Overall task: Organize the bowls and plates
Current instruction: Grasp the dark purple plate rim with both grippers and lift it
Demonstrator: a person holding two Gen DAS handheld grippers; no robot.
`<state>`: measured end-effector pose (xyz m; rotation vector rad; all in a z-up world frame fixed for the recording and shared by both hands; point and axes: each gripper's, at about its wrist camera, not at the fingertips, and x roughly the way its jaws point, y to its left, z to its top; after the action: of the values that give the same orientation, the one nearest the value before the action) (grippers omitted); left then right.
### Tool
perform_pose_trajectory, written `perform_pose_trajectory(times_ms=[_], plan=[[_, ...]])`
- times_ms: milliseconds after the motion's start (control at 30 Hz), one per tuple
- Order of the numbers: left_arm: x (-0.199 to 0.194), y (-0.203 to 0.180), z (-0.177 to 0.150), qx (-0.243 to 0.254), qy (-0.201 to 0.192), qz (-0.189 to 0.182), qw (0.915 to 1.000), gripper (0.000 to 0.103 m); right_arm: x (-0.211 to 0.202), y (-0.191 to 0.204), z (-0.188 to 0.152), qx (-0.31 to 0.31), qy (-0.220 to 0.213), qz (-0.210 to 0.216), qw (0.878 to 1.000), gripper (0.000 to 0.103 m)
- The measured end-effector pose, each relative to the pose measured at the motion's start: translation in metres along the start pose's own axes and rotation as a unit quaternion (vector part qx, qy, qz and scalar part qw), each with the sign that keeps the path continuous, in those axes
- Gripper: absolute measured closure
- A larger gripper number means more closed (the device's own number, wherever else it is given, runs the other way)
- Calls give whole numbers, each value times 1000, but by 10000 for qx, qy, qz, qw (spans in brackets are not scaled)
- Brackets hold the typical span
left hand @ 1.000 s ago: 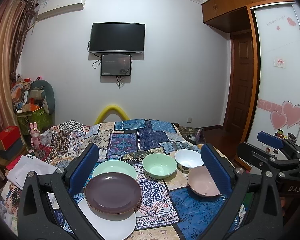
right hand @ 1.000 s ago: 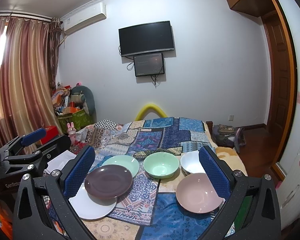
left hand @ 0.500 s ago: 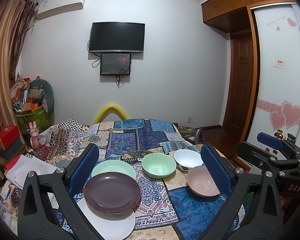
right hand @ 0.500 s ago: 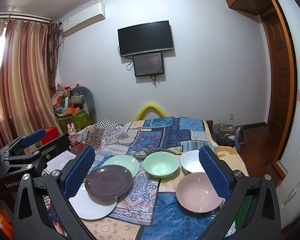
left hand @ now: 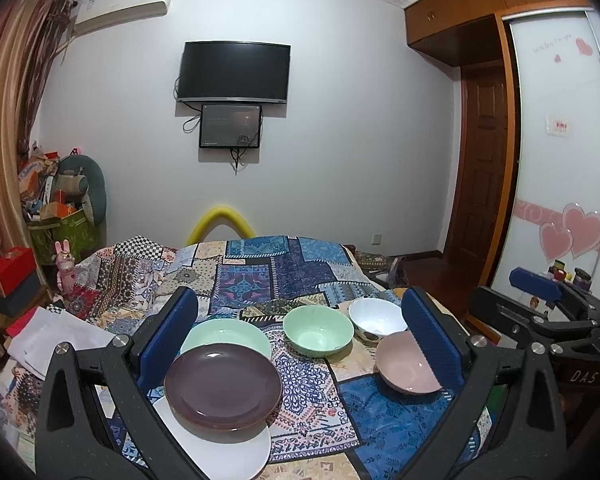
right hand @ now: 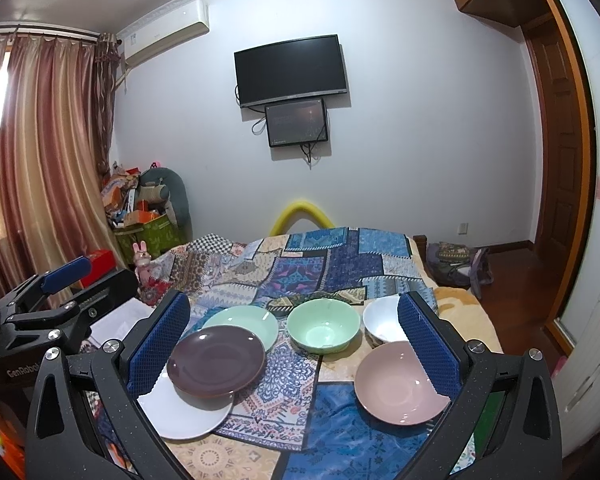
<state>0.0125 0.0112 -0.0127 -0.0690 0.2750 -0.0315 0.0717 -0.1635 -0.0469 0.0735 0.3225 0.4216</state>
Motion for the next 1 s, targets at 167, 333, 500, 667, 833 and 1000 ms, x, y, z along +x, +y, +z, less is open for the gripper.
perform_pose_trajectory(times_ms=[167,333,500,667,833,1000], plan=[[18,21,-5,-15,219,-49,9997,0,21,4,-7,21,222,74,9997,0],[49,55,-16,-110,671,23,9977,0,51,7,-19,51,543,186,9983,0],[82,91,-36,-224,1077,247,9936,0,82,9,-35,103,891,282,9956,0],[115,121,-59,-113,1465,386,9884,0,119,13,-50,127,1264,331,9914,0],[147,143,-81,75,1851,559,9811,0,154,15,-66,129,1687,336,9850,7],[177,170,-104,-68,2302,424,9722,0,187,22,-86,116,2185,400,9749,16]])
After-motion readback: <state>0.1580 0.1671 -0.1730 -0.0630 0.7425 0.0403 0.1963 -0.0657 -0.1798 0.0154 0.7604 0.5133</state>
